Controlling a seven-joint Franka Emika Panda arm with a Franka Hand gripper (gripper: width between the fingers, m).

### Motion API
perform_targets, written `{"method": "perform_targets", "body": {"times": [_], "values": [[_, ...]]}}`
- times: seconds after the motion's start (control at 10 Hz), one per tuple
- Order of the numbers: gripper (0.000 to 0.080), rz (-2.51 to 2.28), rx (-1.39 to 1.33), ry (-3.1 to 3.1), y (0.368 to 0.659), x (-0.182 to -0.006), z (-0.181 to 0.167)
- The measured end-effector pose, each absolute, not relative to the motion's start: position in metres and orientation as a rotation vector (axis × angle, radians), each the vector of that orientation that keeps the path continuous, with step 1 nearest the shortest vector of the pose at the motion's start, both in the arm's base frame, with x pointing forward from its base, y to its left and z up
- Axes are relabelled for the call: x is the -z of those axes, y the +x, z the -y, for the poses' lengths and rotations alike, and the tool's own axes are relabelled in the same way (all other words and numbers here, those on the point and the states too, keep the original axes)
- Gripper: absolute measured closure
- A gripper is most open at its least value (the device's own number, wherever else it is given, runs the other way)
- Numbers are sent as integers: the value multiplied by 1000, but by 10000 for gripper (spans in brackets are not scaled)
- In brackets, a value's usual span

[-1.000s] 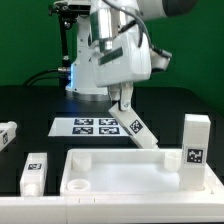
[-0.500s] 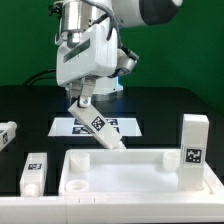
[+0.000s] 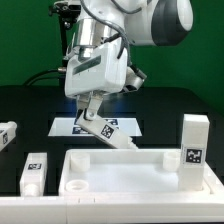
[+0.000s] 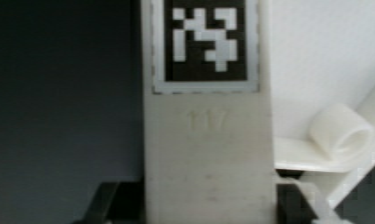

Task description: Assemble desk

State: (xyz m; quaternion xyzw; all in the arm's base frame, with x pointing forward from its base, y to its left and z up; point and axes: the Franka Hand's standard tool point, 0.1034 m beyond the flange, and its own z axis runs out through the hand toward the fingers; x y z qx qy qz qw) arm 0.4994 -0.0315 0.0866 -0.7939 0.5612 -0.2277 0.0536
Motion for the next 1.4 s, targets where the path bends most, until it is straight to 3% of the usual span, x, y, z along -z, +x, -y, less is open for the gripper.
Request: {"method": "perform_targets", "body": {"times": [0.1, 0.2, 0.4, 0.6, 0.7, 1.0, 1.4], "values": [[514, -1668, 651, -2364, 510, -113, 15], [514, -1655, 633, -2333, 511, -128, 1], [514, -1666, 598, -2420, 498, -87, 4], [514, -1604, 589, -2467, 499, -89, 5], [514, -1325, 477, -2635, 501, -98, 4], [514, -979, 475, -2783, 503, -119, 5], [514, -634, 426, -2906, 490, -114, -14]]}}
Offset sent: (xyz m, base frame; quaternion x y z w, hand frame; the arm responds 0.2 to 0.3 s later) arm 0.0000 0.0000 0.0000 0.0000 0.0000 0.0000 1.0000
